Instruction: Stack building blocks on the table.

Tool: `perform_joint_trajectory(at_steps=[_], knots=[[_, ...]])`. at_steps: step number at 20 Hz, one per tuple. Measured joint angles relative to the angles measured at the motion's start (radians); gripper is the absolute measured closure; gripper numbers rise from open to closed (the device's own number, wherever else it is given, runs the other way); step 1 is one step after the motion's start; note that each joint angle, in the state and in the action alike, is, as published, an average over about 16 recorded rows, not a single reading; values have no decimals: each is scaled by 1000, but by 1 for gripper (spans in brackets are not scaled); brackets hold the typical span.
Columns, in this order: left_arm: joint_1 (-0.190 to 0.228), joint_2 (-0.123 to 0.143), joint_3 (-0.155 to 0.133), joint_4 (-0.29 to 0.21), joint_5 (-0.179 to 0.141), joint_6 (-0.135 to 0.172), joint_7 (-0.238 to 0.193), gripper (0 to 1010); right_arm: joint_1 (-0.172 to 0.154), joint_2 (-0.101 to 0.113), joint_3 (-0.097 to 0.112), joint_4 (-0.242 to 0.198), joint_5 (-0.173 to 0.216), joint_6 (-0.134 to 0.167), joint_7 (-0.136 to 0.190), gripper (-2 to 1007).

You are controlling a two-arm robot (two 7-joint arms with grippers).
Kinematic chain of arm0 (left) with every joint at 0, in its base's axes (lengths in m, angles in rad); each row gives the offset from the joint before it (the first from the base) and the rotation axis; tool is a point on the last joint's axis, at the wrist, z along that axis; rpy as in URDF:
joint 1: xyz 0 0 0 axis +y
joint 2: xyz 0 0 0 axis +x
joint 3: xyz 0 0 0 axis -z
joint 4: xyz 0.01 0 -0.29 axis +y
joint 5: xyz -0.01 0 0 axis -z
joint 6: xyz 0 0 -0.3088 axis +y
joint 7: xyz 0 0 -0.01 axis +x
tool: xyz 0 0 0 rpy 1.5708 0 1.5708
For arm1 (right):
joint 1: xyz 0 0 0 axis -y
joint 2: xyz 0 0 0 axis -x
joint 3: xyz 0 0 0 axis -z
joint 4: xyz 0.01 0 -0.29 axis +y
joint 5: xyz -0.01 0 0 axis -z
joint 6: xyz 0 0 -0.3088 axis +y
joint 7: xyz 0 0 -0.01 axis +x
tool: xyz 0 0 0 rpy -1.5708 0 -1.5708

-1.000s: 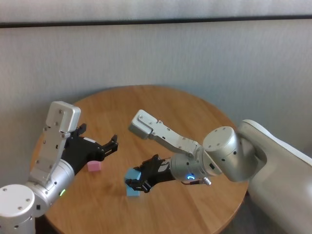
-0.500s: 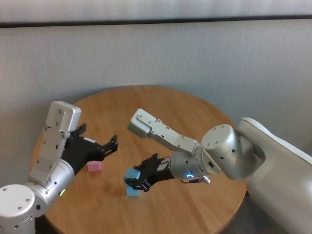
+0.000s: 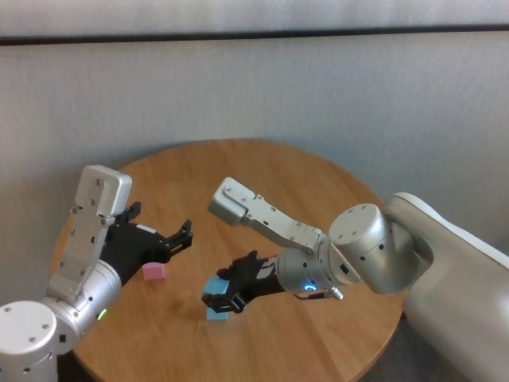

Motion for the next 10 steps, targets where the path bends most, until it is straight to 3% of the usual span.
perform_joint_trajectory(at_steps=[6, 10], knots=[[0, 0, 0, 0, 0, 0, 0, 11, -4, 1, 4, -5, 0, -2, -9, 290], [0, 0, 0, 0, 0, 0, 0, 11, -22, 7, 26, -33, 2, -18, -41, 163]])
